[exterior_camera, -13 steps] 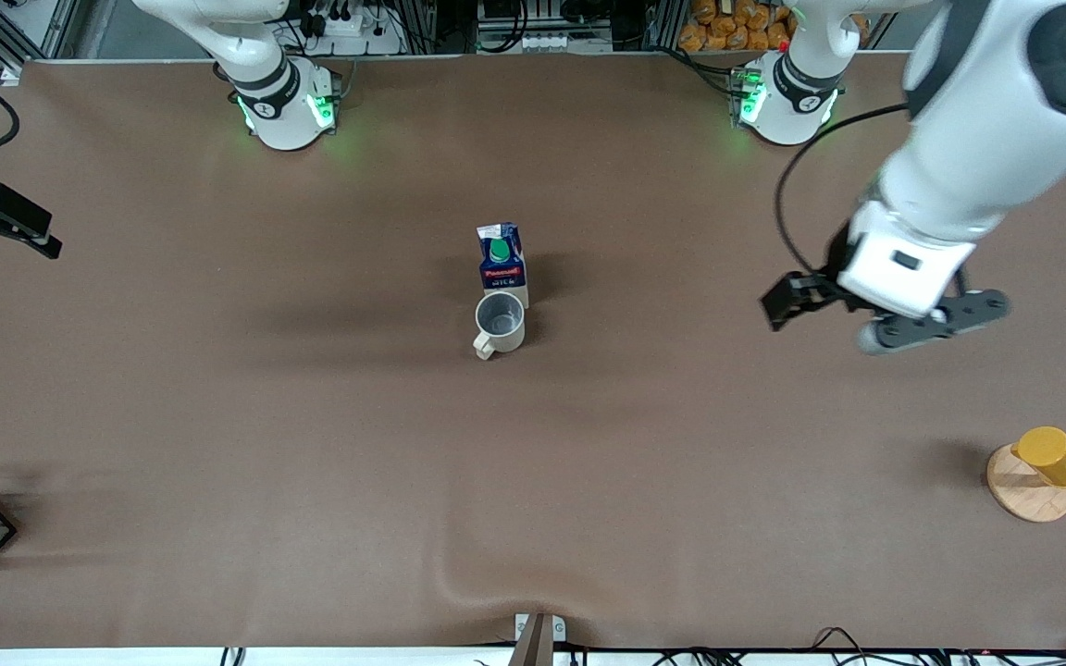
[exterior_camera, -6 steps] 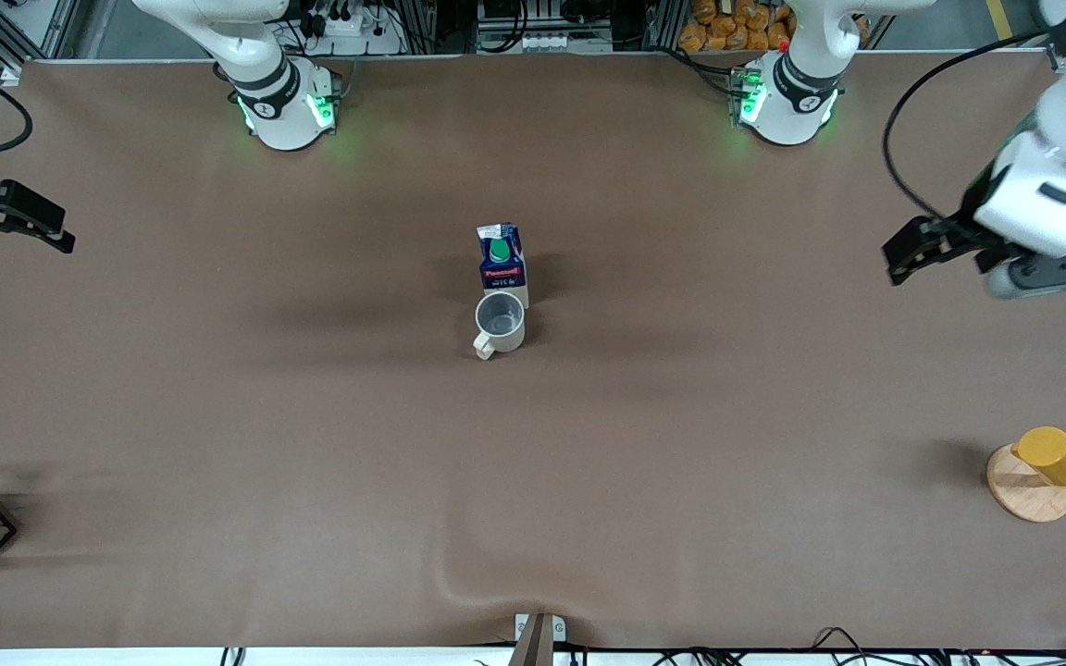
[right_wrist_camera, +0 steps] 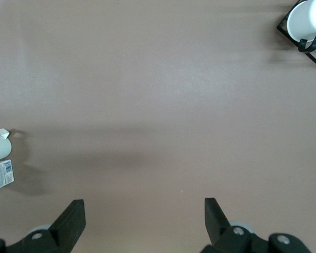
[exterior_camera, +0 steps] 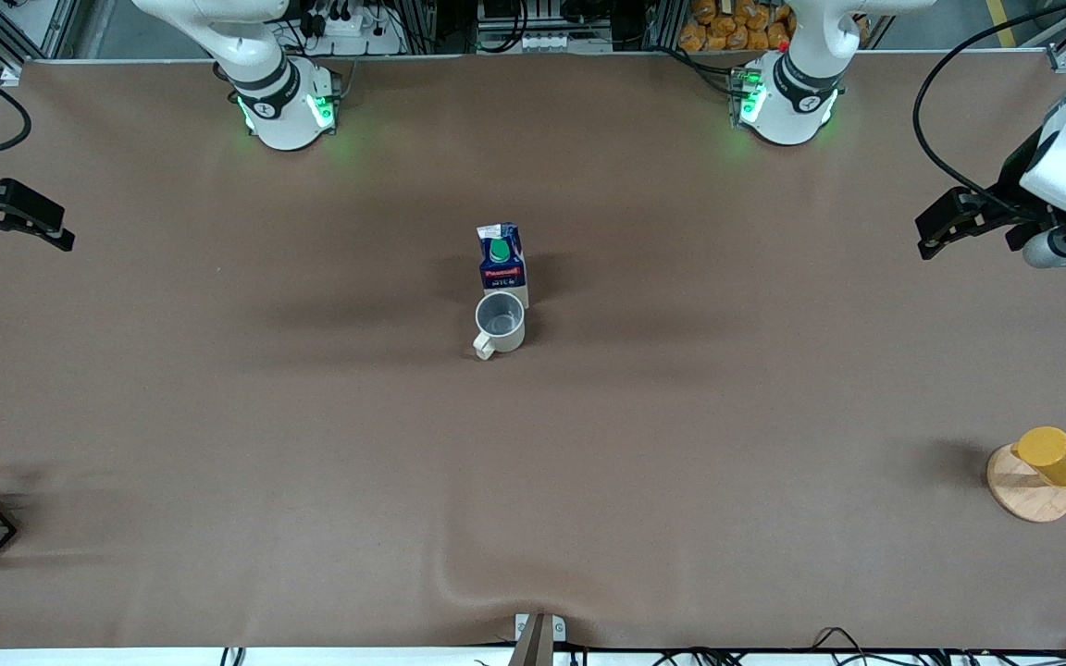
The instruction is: Place milk next to cup
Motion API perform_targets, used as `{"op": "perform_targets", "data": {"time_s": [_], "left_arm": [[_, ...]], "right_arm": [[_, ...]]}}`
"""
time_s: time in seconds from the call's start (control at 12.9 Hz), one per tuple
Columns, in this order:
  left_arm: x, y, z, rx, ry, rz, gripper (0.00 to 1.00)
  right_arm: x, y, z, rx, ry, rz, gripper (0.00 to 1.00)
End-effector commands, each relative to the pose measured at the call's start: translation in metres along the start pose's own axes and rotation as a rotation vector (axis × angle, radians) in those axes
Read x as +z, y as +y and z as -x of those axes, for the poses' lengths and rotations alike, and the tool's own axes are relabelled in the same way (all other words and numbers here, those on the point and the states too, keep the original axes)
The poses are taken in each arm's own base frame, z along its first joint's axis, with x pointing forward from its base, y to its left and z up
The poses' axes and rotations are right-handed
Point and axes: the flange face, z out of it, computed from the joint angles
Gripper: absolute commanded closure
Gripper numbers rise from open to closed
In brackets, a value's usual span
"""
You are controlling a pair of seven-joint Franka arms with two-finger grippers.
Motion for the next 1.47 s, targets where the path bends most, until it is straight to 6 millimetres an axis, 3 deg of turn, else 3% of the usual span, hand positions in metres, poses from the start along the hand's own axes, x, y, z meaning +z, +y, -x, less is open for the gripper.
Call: {"op": "perform_targets", "data": {"time_s": [0.0,0.31,0.85,1.01,1.16,1.39], "left_arm": [[-0.006,-0.001,0.006,0.013,0.004,0.002,0.0],[-0.02,0.002,0.006,0.016,-0.012,-0.003,0.0],[-0.015,-0.004,0.003,0.021,-0.061,-0.012,0.0],[-0.002,-0.019,0.003,0.027,-0.09,0.002,0.0],[0.006,-0.02,0.004,0.028,-0.099,0.008,0.0],[0.004,-0.022,-0.001,0.042,-0.081,-0.005,0.0]], "right_arm": [[-0.005,0.003,0.002,0.008,-0.001,-0.004,0.0],[-0.006,0.002,0.002,0.007,0.001,-0.004,0.0],[-0.007,0.002,0.002,0.007,0.004,-0.004,0.0],[-0.006,0.001,0.001,0.005,0.004,-0.004,0.0],[-0.005,0.0,0.0,0.004,0.002,-0.005,0.0],[-0.004,0.0,0.0,0.002,0.001,-0.006,0.0]]}}
